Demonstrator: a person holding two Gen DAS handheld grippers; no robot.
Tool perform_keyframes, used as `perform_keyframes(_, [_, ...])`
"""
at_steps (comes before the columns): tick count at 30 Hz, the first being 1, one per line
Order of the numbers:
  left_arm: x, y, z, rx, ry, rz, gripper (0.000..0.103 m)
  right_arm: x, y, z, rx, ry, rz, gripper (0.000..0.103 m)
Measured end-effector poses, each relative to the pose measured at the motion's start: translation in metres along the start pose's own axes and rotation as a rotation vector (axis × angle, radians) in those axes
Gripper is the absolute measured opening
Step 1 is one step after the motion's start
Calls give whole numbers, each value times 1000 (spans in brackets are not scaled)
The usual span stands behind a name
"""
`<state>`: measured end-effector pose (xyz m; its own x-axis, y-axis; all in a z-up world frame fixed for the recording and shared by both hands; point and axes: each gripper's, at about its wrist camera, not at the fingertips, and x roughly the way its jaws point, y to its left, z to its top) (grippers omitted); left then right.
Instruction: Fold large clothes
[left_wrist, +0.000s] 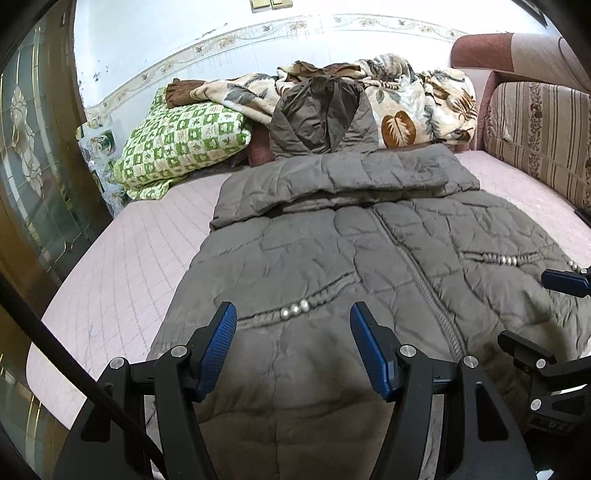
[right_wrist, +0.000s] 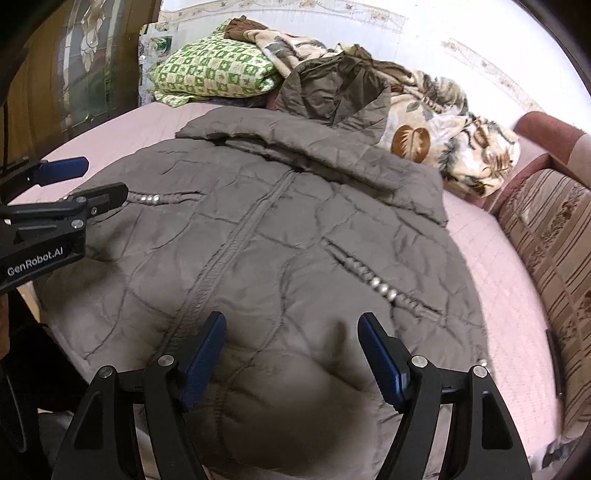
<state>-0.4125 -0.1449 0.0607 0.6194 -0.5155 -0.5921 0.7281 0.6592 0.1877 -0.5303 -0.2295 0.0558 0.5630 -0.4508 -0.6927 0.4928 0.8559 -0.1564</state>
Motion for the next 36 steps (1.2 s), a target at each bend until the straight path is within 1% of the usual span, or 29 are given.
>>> perform_keyframes(2, [0, -1, 2, -6, -4, -6, 63, -2, -2, 2, -8, -13, -40, 78])
perform_keyframes(5, [4, -7, 1, 8, 4, -11, 63, -4, -3, 4, -22, -27, -69, 78])
perform_keyframes(16, [7, -6, -3, 10, 22, -6, 63, -5, -1, 6, -25, -31, -64, 78])
perform_keyframes(26, [8, -6, -1, 6, 14, -13, 63, -5, -3, 4, -25, -29, -67, 78])
perform_keyframes(36, [9, -8, 1, 5, 24, -11, 63, -3, -2, 5, -26, -26, -61, 78])
